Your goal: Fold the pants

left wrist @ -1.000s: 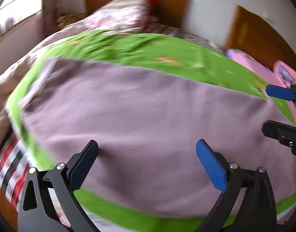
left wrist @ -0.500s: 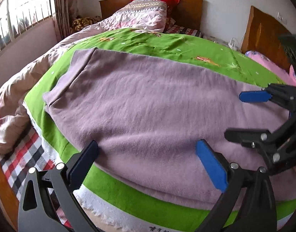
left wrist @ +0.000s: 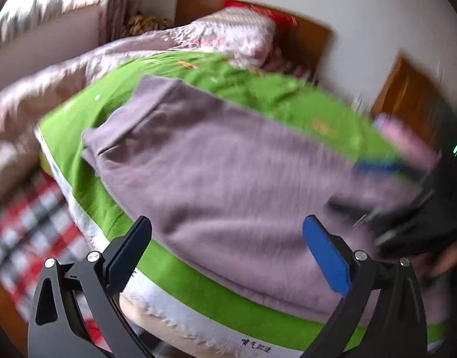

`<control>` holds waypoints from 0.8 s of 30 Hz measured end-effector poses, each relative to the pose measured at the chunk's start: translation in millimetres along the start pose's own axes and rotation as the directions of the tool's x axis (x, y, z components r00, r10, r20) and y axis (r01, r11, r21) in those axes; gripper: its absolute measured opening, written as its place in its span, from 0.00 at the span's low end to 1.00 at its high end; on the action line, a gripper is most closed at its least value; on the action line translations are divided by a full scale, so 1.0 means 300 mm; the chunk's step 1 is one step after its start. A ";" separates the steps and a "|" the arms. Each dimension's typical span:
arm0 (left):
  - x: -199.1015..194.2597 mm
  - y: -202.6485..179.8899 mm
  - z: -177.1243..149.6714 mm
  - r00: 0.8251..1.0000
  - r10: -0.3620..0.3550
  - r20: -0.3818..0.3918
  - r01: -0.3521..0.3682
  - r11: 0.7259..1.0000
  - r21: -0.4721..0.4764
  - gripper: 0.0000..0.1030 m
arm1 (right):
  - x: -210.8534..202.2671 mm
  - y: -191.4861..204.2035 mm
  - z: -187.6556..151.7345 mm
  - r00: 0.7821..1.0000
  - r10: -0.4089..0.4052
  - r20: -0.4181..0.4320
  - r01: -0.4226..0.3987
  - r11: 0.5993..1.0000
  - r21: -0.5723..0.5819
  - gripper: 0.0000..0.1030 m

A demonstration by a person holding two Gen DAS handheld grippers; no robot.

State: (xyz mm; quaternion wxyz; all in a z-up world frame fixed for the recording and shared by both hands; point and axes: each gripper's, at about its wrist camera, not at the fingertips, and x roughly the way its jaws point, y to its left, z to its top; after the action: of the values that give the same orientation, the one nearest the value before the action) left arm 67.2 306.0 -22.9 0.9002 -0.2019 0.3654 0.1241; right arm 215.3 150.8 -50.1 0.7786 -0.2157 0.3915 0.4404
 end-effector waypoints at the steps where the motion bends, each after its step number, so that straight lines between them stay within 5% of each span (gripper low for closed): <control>1: -0.016 0.056 0.019 0.999 -0.030 0.016 0.031 0.997 -0.065 0.98 | 0.018 -0.006 -0.011 1.000 0.005 -0.003 -0.005 1.000 0.004 0.91; 5: -0.027 0.353 0.067 0.986 -0.151 0.065 0.164 0.906 -0.389 0.94 | 0.020 0.001 -0.019 0.999 0.004 0.034 -0.003 1.000 -0.008 0.92; 7: 0.003 0.444 0.084 0.978 -0.199 0.068 0.207 0.862 -0.463 0.80 | 0.024 0.004 -0.015 0.999 0.002 0.033 -0.002 1.000 -0.012 0.92; 12: 0.103 0.466 0.119 0.956 -0.292 0.038 0.268 0.810 -0.522 0.73 | 0.030 -0.003 -0.010 0.999 0.021 0.034 -0.020 1.000 -0.005 0.94; 15: 0.167 0.466 0.112 0.960 -0.278 -0.010 0.225 0.797 -0.560 0.73 | 0.034 0.003 -0.010 0.999 0.015 0.034 -0.015 1.000 -0.006 0.94; 18: 0.197 0.498 0.104 0.957 -0.289 0.001 0.234 0.774 -0.588 0.73 | 0.037 0.003 -0.009 0.999 0.018 0.034 -0.018 1.000 -0.004 0.95; 20: 0.210 0.529 0.091 0.948 -0.317 0.013 0.254 0.734 -0.630 0.71 | 0.040 0.006 -0.008 0.999 0.017 0.033 -0.016 1.000 -0.005 0.95; 24: 0.136 0.527 0.071 0.949 -0.311 0.043 0.262 0.711 -0.653 0.73 | 0.042 0.008 -0.010 0.999 0.014 0.034 -0.014 1.000 -0.007 0.95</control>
State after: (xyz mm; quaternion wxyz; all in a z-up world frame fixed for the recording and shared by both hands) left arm 50.2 459.0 -80.9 0.7682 -0.5602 0.2951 0.0947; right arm 215.7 156.4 -61.9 0.7813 -0.2081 0.3784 0.4507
